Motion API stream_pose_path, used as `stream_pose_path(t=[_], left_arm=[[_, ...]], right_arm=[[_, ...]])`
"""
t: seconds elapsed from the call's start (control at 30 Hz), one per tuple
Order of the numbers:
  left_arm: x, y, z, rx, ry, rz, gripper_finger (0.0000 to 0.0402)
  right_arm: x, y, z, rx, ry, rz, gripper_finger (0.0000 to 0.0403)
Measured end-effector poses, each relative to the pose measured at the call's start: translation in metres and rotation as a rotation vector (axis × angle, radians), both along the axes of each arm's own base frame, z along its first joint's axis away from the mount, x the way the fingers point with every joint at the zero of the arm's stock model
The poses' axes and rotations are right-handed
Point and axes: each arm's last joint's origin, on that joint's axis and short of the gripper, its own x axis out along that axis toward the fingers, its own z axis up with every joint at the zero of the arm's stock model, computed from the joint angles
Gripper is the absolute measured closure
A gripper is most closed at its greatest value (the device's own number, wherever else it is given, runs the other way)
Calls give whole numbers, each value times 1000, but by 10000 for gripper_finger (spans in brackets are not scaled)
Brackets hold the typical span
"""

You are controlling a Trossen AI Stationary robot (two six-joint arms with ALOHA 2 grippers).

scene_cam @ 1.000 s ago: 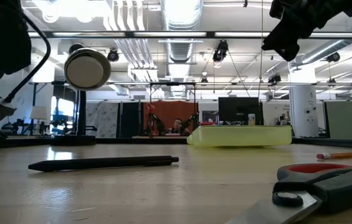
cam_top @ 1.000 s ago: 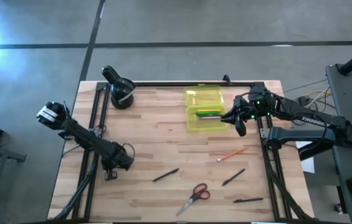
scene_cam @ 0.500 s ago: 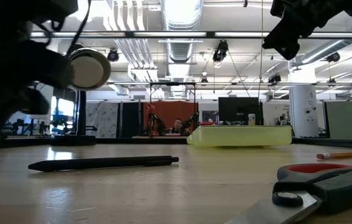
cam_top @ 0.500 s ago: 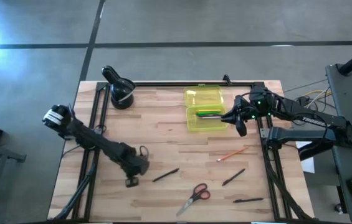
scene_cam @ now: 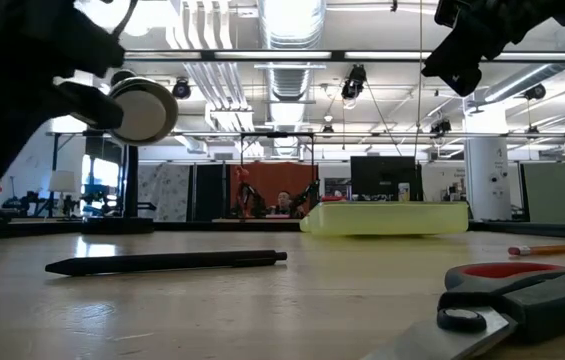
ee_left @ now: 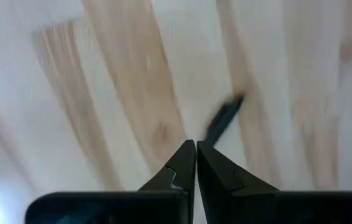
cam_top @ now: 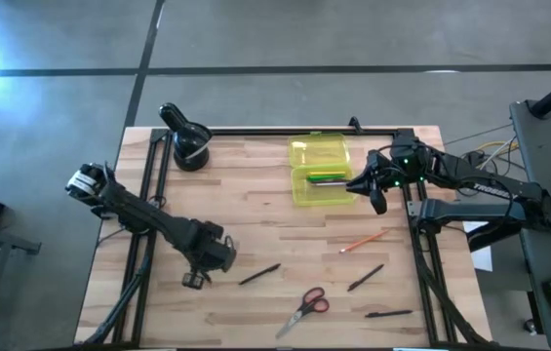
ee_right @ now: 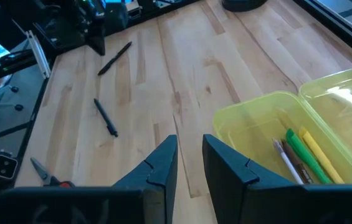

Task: Pick & place school supplies into a supply box
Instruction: Put the black pen into the supply box

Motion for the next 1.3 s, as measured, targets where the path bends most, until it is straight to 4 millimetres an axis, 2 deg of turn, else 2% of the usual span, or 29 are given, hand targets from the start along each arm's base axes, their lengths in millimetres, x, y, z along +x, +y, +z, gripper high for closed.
stream_pose_path(t=[0.17, 0.3, 0.57, 0.93, 1.3], left_arm=[[-8, 2, 2, 29, 41, -122, 393], [-10, -2, 0, 48, 24, -206, 366], [-23, 2, -21, 103, 83, -259, 308], [-30, 5, -42, 96, 77, -256, 305], [-32, -1, -50, 35, 46, -273, 305]], right_arm=[[0, 0, 0, 4, 0, -3, 335], [0, 0, 0, 7, 0, -5, 335], [0, 0, 0, 8, 1, -5, 335], [0, 0, 0, 3, 1, -2, 335], [0, 0, 0, 9, 1, -6, 335]])
